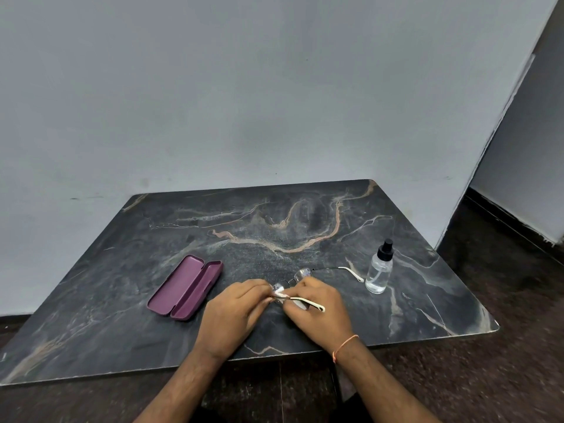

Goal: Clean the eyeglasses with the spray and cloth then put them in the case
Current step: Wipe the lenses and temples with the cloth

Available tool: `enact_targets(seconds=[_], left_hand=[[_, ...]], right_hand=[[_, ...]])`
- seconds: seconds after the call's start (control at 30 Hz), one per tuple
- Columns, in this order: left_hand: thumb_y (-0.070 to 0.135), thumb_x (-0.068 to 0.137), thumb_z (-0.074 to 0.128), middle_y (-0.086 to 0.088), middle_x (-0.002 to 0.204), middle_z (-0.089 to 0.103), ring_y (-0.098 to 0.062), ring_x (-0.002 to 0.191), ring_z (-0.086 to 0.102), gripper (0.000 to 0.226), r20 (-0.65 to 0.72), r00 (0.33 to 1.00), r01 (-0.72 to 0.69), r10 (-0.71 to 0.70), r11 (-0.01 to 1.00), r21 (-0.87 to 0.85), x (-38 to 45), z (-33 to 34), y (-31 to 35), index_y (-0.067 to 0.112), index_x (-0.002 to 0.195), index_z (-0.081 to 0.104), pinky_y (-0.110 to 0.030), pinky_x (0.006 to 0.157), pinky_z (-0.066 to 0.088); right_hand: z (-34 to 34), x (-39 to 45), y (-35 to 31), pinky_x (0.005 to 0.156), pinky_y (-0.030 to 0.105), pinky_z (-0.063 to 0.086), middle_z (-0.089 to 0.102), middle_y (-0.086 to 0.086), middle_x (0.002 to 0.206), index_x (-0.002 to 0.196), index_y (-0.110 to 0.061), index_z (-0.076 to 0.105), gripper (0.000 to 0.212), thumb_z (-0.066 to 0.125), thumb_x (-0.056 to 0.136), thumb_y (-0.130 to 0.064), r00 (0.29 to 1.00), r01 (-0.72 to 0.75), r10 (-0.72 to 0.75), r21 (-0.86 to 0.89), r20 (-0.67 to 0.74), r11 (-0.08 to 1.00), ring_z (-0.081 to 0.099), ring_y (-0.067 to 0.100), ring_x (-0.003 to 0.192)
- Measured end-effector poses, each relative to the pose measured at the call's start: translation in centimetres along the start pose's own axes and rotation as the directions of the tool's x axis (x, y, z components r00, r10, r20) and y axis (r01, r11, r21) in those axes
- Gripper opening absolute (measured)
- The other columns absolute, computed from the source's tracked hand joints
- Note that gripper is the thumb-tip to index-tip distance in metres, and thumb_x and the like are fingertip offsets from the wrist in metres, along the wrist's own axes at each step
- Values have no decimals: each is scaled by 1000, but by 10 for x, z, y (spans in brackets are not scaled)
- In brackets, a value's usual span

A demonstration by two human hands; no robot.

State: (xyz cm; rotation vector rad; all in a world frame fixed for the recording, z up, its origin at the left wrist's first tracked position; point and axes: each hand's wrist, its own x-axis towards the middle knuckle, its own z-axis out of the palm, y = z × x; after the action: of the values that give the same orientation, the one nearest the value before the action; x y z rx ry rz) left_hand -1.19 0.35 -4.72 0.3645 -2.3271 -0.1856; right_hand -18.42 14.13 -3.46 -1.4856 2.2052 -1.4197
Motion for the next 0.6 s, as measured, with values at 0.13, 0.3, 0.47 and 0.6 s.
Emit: enact_targets(seconds=[0.13,0.3,0.47,0.6], left_hand=[[38,106,66,20,121,76,-8,101,75,14,-4,1000,1,-1,1000,8,1,0,2,30,112,77,-27,89,58],[38,105,66,19,120,77,-10,99,76,18,3,1000,9,-10,1000,22,1,-3,4,28,112,79,-30,86,61],[38,106,64,18,119,78,-9,99,77,21,-3,1000,11,-11,999,33,3,-3,5,27,110,81,-28,88,59],[38,106,64,17,119,79,-9,100,77,22,-3,1000,5,-5,999,38,2,-2,4,26,110,81,-28,89,58]], right_hand=[[-1,2,1,70,26,50,61,-11,82,105,-40,80,22,64,92,-48,999,3,-5,-39,-51,999,65,6,77],[0,0,-2,69,38,55,64,-7,83,106,-44,80,20,70,89,-41,999,28,-28,-7,31,1000,66,11,77],[-1,2,1,73,33,55,63,-12,82,103,-41,80,22,65,87,-46,999,-15,12,-43,-51,999,66,5,78],[-2,1,-3,73,29,54,61,-10,83,114,-46,80,26,65,92,-47,1000,9,-9,-11,-9,1000,65,7,78]])
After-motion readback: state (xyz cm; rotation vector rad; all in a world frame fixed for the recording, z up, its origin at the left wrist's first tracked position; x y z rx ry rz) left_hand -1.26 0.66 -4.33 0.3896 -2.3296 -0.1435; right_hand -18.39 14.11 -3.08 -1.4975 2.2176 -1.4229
